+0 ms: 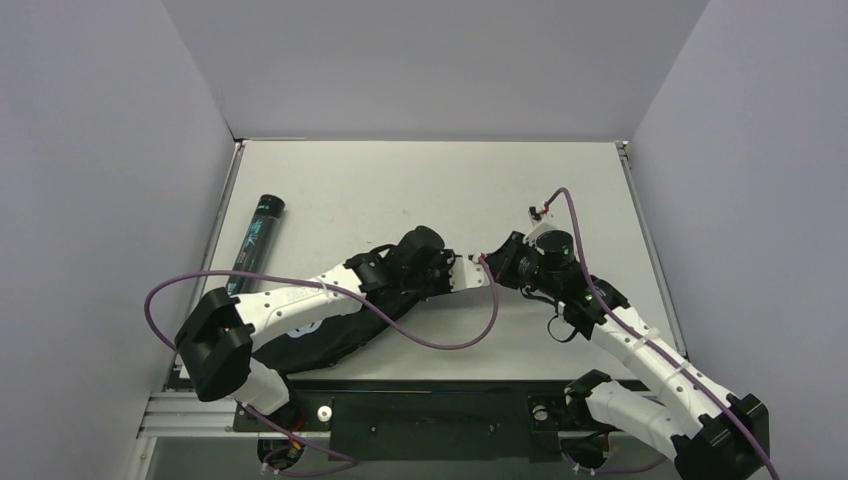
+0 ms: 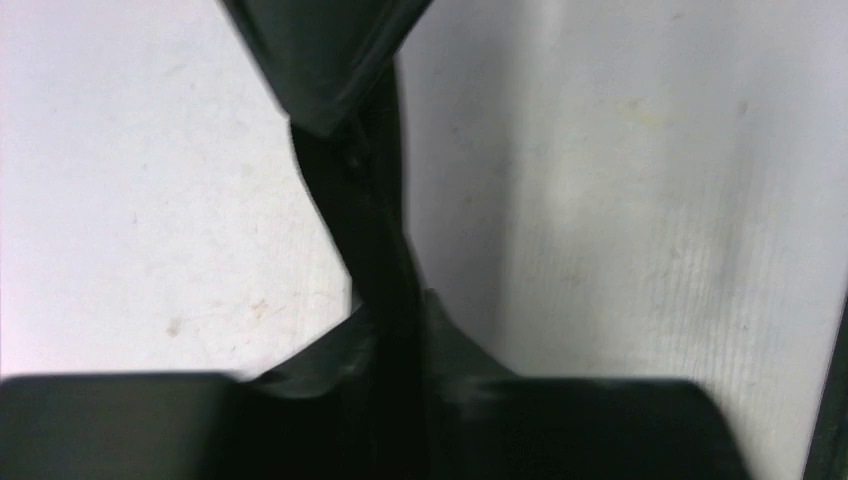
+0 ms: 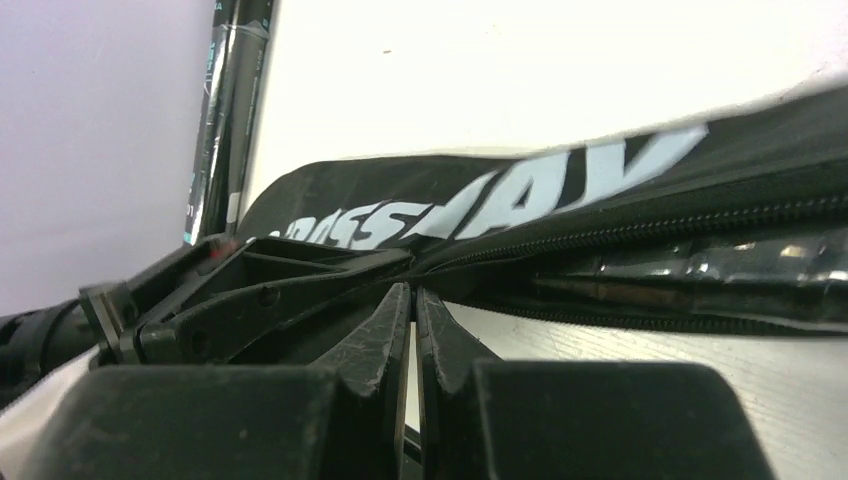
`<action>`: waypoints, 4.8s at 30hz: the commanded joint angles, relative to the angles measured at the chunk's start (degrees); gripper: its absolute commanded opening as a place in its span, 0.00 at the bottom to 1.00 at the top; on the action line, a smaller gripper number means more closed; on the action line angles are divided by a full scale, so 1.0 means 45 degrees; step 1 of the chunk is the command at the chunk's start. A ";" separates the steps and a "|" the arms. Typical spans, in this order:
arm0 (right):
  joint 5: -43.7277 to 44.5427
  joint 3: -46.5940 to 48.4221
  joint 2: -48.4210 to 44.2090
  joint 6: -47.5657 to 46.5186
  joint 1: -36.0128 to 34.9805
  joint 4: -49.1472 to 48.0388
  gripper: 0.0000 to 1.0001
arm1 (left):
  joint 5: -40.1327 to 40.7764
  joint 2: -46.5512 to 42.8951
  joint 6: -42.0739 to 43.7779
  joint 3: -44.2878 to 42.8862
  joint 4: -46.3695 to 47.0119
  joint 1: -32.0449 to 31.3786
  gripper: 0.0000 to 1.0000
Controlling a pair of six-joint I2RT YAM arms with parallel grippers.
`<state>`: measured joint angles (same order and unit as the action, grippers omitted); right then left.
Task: Pack up the badminton gear
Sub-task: Zip the racket bag at the center of the board, then adjust the racket in the racket bag.
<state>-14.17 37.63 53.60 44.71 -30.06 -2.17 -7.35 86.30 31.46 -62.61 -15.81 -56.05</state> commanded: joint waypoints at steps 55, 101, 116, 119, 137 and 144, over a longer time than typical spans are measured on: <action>0.6660 0.9344 -0.1466 -0.2899 0.2638 0.5197 0.00 | -1.2163 -0.0257 -0.3367 -0.8201 -0.6378 0.5894 0.00; 0.4531 0.8651 -0.1077 -0.3174 0.2227 0.6141 0.00 | -1.1729 -0.0380 -0.4265 -0.7460 -0.4927 0.5487 0.00; 0.2582 0.9226 -0.0686 -0.2547 0.0638 0.4552 0.00 | -1.1512 -0.0391 -0.4256 -0.7276 -0.4906 0.5354 0.00; 0.2447 0.8935 -0.0639 -0.2325 0.0348 0.4525 0.00 | -1.1491 -0.0389 -0.4237 -0.7276 -0.4897 0.5347 0.00; 0.2984 0.4946 -0.1221 0.0225 -0.0981 0.3394 0.00 | -1.1514 -0.0083 -0.4682 -0.7586 -0.4406 0.5174 0.00; 0.4328 0.6299 -0.1538 -0.0958 -0.0023 0.5595 0.00 | -1.1527 -0.0161 -0.4536 -0.7505 -0.4592 0.5187 0.00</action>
<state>0.21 60.60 47.72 44.05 -33.54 16.01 -54.94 87.46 11.66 -93.58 -41.08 -32.45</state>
